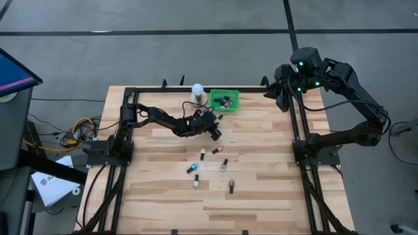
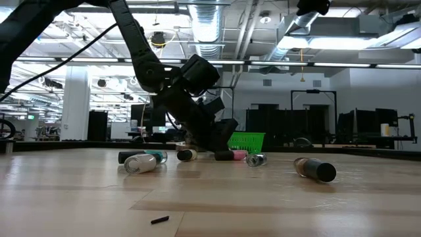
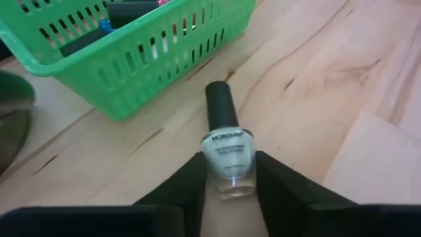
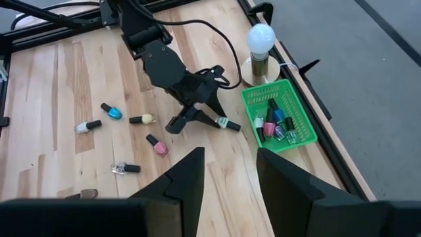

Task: Pick & Place Nail Polish
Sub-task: Put the white nail polish bottle into the green basket, then put the light blue nail polish bottle into the green basket

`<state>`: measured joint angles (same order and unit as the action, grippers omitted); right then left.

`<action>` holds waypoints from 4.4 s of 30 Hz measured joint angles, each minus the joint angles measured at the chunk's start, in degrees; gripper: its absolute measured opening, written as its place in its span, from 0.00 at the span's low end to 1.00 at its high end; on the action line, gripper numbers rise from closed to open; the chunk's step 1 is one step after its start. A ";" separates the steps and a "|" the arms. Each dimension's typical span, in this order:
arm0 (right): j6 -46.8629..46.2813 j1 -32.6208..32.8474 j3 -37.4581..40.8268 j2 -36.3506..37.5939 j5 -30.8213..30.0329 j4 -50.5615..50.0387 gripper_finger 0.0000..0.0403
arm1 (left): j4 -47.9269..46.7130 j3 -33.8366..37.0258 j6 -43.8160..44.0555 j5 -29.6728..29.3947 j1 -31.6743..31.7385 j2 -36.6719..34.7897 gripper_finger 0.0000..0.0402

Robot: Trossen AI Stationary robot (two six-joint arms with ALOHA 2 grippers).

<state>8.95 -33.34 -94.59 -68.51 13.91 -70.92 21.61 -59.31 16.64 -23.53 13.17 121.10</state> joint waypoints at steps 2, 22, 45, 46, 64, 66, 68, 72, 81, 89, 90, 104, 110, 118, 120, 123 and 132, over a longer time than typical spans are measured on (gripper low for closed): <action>-0.02 0.00 0.00 0.00 -0.02 -0.36 0.33 | -0.05 0.00 0.18 -0.07 0.00 0.00 0.22; -1.16 4.47 0.00 0.02 -0.23 1.21 0.33 | -2.78 0.33 -5.40 0.79 -6.78 -15.77 0.21; 0.48 4.46 0.00 0.02 -0.39 1.10 0.33 | -2.09 -7.16 -7.43 3.49 7.15 -6.58 0.21; 0.44 4.46 0.00 0.02 -0.39 1.10 0.33 | -2.70 -7.19 -7.44 3.37 7.15 -6.58 0.22; -1.07 4.46 0.00 0.02 -0.35 1.10 0.33 | -3.85 -7.17 -7.39 3.00 7.44 -6.59 0.30; -1.48 4.46 0.00 0.02 -0.34 1.10 0.33 | -3.85 -7.17 -7.39 2.99 7.55 -6.60 0.32; -1.51 4.46 0.00 0.02 -0.32 1.10 0.33 | -3.83 -7.17 -7.39 2.99 7.70 -6.60 0.35; -1.51 4.50 0.00 0.02 -0.30 1.10 0.33 | -3.83 -7.17 -7.39 2.58 7.80 -6.60 0.42; -1.51 6.92 0.00 0.02 -0.22 1.08 0.33 | -7.94 -7.14 -7.34 12.94 5.71 -12.97 0.46; -1.29 7.56 0.00 0.00 -0.26 1.27 0.33 | -26.90 -0.87 -13.42 16.61 -7.02 -31.32 0.46; -1.25 7.56 0.00 0.00 -0.23 1.34 0.33 | -27.17 1.19 -12.50 16.64 -8.79 -33.39 0.47; -1.39 7.56 0.00 -0.04 -0.23 3.71 0.33 | -19.71 22.91 11.95 0.17 -32.07 -37.53 0.55; -1.49 7.56 0.00 -0.06 -0.23 3.69 0.33 | -15.22 22.73 19.38 -3.17 -35.59 -29.85 0.54; -1.37 7.56 0.00 -0.07 -0.23 3.68 0.33 | -14.31 22.36 27.91 -3.84 -38.68 -23.11 0.52; -1.23 7.56 0.00 -0.07 -0.23 3.69 0.33 | -14.15 22.29 28.66 -4.69 -39.20 -22.19 0.51; -1.04 7.56 0.00 -0.07 -0.23 3.80 0.33 | -14.57 22.21 28.61 -6.45 -39.80 -20.98 0.49; -1.05 7.56 0.00 -0.07 -0.23 3.87 0.33 | -17.37 22.12 28.67 -8.26 -39.61 -18.99 0.24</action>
<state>7.90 -25.78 -94.59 -68.58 13.67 -67.05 4.24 -37.19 45.32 -31.79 -26.44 102.11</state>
